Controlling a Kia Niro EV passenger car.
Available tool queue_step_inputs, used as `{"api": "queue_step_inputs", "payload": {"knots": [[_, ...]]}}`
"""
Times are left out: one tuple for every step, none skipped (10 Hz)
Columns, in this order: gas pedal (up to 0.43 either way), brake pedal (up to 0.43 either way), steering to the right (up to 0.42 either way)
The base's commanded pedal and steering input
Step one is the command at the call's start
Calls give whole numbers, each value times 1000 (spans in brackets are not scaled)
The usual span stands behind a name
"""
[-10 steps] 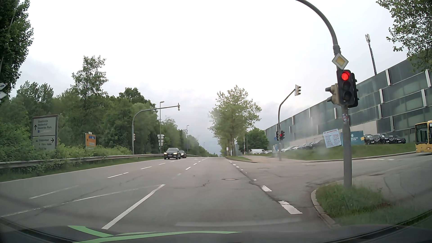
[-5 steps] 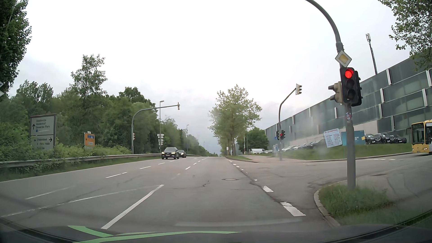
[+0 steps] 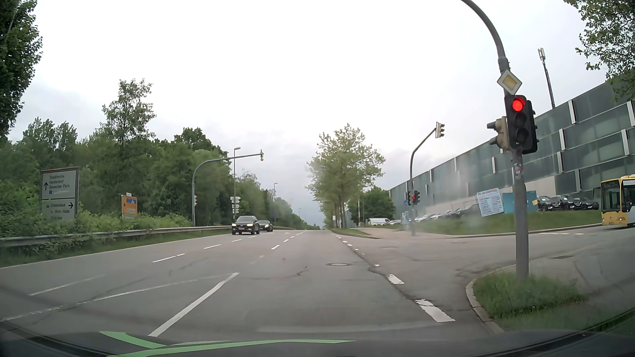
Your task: Follow the waypoints while adhering to traffic rules and regulations
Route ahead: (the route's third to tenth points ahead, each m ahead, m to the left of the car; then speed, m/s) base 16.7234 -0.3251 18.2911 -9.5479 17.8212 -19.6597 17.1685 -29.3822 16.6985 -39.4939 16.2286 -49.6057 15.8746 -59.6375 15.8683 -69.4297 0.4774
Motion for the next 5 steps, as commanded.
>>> {"api": "queue_step_inputs", "payload": {"knots": [[0, 0, 1], [0, 0, 1], [0, 0, 1], [0, 0, 1], [0, 0, 1]]}}
